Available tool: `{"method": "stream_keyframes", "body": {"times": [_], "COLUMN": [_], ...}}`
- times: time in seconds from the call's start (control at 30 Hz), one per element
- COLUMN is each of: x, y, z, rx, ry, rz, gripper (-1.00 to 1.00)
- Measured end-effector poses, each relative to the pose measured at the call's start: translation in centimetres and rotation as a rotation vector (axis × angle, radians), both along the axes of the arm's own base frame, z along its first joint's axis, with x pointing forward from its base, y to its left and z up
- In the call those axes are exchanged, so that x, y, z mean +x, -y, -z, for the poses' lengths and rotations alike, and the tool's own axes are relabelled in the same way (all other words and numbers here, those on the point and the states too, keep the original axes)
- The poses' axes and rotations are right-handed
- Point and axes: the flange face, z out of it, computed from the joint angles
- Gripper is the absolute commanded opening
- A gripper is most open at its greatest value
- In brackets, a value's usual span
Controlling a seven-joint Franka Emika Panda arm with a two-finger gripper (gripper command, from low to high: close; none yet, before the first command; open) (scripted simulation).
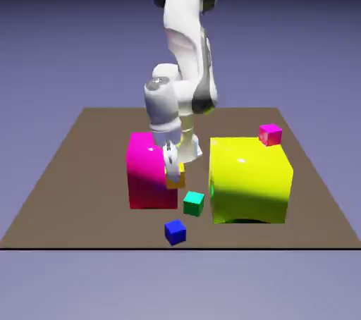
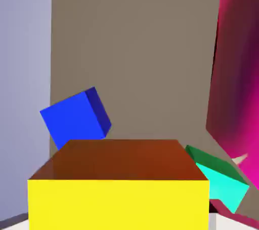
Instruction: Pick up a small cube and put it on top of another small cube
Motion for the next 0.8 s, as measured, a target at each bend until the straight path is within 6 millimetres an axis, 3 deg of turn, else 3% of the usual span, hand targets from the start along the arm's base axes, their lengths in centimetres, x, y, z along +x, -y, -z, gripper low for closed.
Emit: {"method": "stream_keyframes", "body": {"times": [0.1,0.13,0.23,0.43,0.47,0.53,0.8], "x": [-2.9,-3.4,-3.1,-3.2,-3.4,-3.4,-3.2], "y": [-0.6,-2.0,-1.9,-2.1,-2.4,-2.4,-1.9], "z": [1.8,2.5,3.8,8.6,9.5,9.5,3.1], "rx": [-0.064,-0.068,-0.073,-0.071,-0.067,-0.068,-0.070], "ry": [-0.017,-0.035,-0.035,-0.035,-0.035,-0.036,-0.036], "rz": [0.093,0.067,0.070,0.072,0.067,0.067,0.069], "gripper": [-1.00,-1.00,-1.00,-1.00,1.00,1.00,1.00]}}
